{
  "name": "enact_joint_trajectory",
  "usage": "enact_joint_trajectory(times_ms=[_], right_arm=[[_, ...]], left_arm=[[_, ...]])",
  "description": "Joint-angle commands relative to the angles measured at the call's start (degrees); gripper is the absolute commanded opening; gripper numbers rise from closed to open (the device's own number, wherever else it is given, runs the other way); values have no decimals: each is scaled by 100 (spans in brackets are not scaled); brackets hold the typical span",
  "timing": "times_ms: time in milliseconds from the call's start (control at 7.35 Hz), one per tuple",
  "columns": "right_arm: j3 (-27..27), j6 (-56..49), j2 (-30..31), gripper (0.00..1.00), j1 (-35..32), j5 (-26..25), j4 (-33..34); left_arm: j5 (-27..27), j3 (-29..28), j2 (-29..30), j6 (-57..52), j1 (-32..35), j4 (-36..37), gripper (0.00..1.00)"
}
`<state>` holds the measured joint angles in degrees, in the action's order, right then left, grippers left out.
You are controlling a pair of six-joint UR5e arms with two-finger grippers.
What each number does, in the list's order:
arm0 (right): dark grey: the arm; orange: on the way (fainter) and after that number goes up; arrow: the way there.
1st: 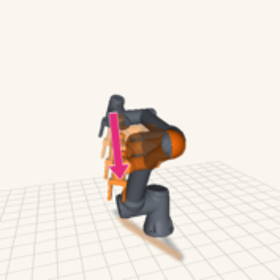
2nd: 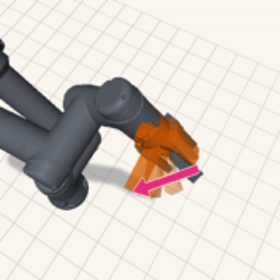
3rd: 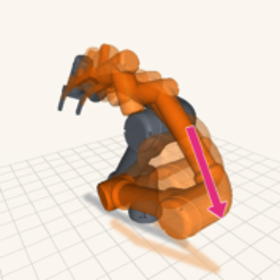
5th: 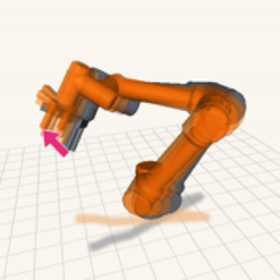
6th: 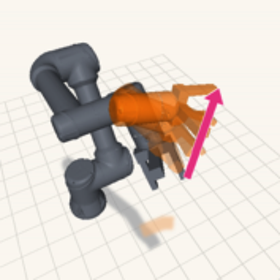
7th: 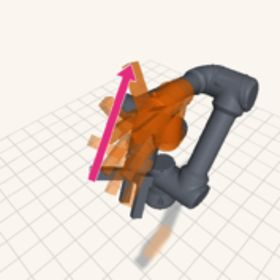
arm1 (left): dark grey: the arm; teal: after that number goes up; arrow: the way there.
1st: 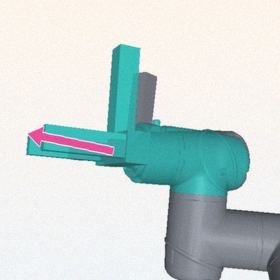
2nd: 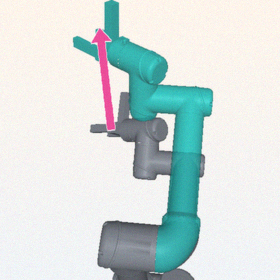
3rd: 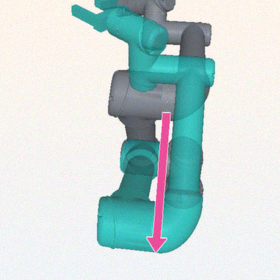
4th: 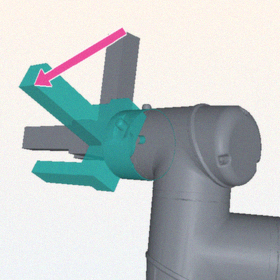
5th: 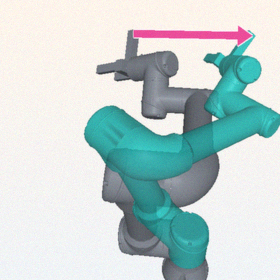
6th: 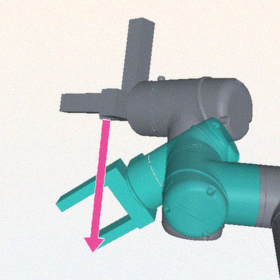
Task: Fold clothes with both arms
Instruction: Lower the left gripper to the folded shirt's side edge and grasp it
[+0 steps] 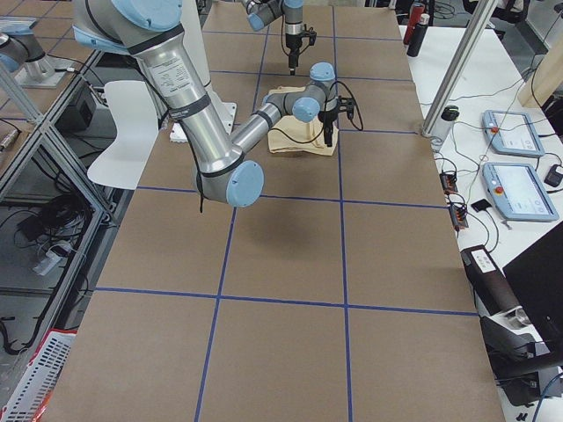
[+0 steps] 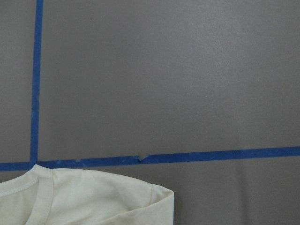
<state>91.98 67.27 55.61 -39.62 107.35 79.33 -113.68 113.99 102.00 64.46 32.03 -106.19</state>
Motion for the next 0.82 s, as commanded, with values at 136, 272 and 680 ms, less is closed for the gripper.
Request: enact_joint_trajectory(times_ms=[136, 272, 680], right_arm=[[48, -21, 64, 100, -11, -12, -6], [83, -21, 82, 100, -11, -21, -6], [84, -21, 91, 100, -11, -39, -6]], left_arm=[[504, -165, -84, 779, -847, -358, 99], [505, -201, -75, 779, -882, -358, 96], [496, -368, 30, 788, -1005, -410, 63]])
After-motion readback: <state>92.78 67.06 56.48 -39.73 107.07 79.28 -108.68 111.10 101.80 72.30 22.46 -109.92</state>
